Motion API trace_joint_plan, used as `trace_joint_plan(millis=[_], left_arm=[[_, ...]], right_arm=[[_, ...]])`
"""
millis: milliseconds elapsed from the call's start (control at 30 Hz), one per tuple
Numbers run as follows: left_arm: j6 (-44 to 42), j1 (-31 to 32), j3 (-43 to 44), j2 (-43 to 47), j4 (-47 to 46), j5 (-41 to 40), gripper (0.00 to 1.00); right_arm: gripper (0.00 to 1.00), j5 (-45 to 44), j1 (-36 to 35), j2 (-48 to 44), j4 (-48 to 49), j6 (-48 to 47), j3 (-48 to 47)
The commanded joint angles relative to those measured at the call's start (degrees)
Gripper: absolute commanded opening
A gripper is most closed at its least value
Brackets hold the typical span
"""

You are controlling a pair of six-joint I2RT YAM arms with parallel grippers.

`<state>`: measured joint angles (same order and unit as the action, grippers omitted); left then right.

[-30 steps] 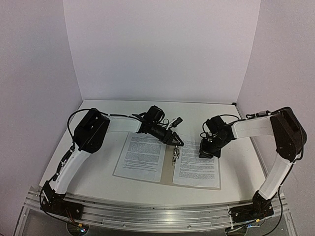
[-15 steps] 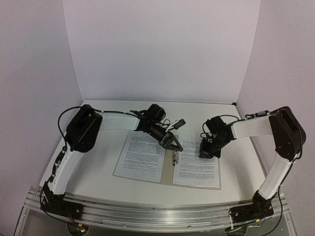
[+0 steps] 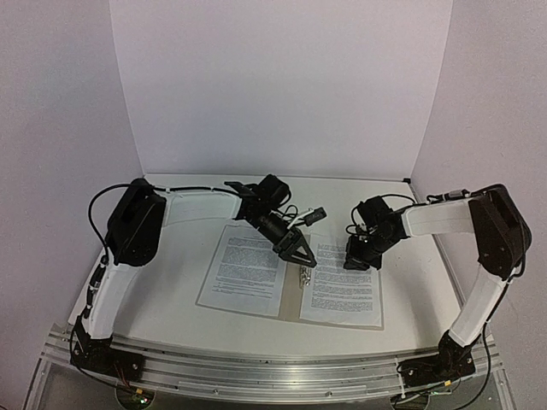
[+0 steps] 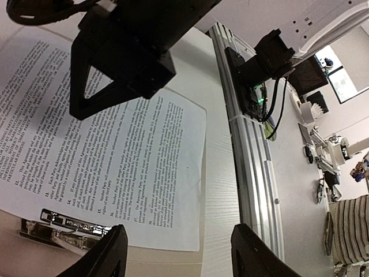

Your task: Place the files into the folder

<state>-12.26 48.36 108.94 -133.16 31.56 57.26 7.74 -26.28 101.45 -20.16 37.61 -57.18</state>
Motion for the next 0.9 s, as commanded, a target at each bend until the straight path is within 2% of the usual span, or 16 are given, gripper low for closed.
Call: trace_joint_plan(millis=[0,67,133,200,267,367,467,600,667,767,800,867], left_arm=[[-9.5,-3.2,3.0,11.0,6.7,-1.3,0.67],[-17.4,-4.3,-0.6,13.9,9.6,-5.6,0.72],[-24.3,-4.5,-7.9,17.1,9.2,-13.8,0.77],[-26.4,-4.5,-16.7,20.3,2.2,-21.7,0.78],[-27.7,-4.4,-25.5,23.4,-5.3,-25.1,0.79],[-25.1,-4.4,-31.4,25.2,-11.7,-26.2,0.79],[-21.9,-4.3,-32.3,25.8,-12.4,-26.2,0.79],[-16.6,-4.3,-37.4,27.9,-16.2,-26.3,0.79],[-13.8,-4.3,-39.9,28.5,-18.8,-26.5,0.79],[-11.4,-4.3,-42.3,29.4,-21.6,-26.2,0.79],[-11.0,-4.3,-42.9,29.6,-22.2,-26.2,0.79],[-10.4,-4.3,-43.8,29.9,-23.0,-26.3,0.79]], right_arm=[[0.19,4.8,0.1,-3.1,-0.1,-1.7,-6.4],[0.28,6.7,-0.4,-3.7,-0.3,-0.5,-8.0],[0.39,8.1,-1.8,-4.1,-0.3,1.3,-9.3],[0.47,9.6,-3.8,-3.8,-0.2,3.2,-10.4],[0.53,10.2,-5.7,-3.2,-0.2,5.5,-11.0],[0.56,8.1,-6.9,-4.1,-0.3,9.9,-9.2],[0.56,-0.1,-6.7,-7.7,-2.1,11.0,-6.5],[0.58,-11.0,-3.6,-8.0,-11.7,7.8,-7.4],[0.61,-14.4,0.2,-8.0,-14.9,5.4,-7.1],[0.72,-15.2,6.7,-8.4,-14.9,1.7,-5.7],[0.77,-15.2,7.9,-8.0,-14.7,0.2,-5.7],[0.82,-13.1,9.5,-6.0,-13.6,-2.7,-6.2]])
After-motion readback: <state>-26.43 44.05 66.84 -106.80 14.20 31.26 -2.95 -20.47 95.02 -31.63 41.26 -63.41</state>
